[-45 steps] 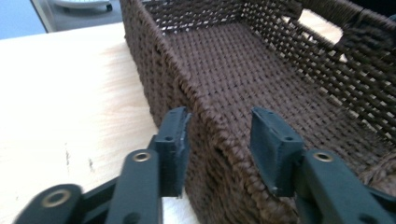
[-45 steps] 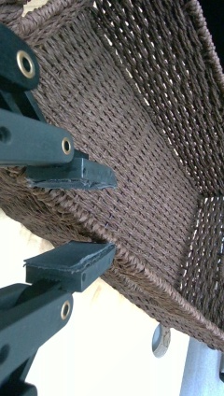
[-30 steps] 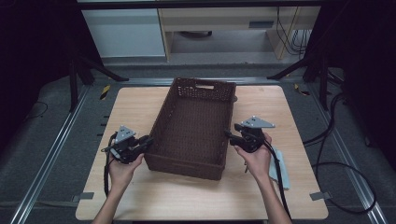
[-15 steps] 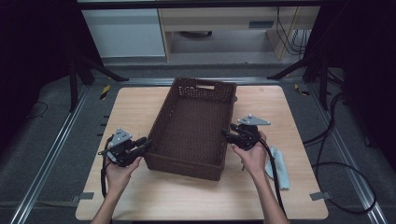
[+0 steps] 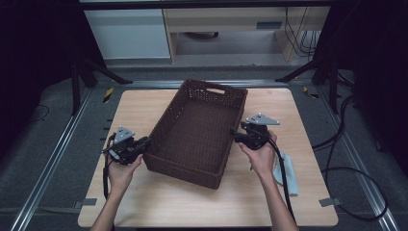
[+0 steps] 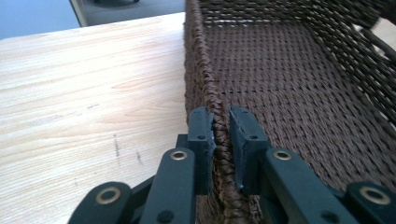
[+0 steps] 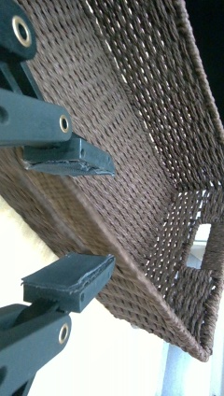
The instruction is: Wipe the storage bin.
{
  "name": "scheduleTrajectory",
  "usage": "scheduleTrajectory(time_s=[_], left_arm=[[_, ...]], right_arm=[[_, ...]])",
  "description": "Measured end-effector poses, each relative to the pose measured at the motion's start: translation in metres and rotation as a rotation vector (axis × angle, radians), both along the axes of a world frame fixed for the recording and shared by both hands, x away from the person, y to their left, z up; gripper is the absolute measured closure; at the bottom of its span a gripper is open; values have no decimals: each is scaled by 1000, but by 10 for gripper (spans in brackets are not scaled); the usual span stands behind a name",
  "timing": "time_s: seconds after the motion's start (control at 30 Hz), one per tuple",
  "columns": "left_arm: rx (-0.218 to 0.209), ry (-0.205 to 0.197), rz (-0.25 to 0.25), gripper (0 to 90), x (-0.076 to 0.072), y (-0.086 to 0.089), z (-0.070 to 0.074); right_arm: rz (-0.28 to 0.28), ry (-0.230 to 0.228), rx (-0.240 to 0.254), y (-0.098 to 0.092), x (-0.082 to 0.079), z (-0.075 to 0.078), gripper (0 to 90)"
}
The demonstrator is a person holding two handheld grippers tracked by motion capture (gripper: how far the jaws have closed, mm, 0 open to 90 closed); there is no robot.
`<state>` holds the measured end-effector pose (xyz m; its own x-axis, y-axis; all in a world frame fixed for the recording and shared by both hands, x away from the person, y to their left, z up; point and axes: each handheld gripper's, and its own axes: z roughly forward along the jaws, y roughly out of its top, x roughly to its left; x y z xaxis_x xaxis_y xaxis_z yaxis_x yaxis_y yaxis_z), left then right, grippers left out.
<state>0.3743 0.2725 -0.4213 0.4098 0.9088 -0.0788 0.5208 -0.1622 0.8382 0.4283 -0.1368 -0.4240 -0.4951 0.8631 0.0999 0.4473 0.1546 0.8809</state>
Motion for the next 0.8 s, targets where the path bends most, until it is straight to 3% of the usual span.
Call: scheduleTrajectory(time_s=[0.2,0.37,0.47,0.57,0.67,0.8], left_arm=[[4,-1,7,788,5,4,0],[-16,-2,-14,691,-1,7,0],[-21,-14,-22,679,-7,9,3],[-20,-2,-13,703,-7,13,2],[-46,15,-28,739,-5,15,1],[2,11,-14,792,-2,10,2]], right_arm=[[-1,7,27,4,11,-7,526],[2,5,23,4,10,-8,563],[-3,7,31,3,7,-8,568],[-4,1,25,4,5,-8,597],[-11,-8,-1,6,-1,-6,597],[-11,-4,2,5,-6,-5,592]])
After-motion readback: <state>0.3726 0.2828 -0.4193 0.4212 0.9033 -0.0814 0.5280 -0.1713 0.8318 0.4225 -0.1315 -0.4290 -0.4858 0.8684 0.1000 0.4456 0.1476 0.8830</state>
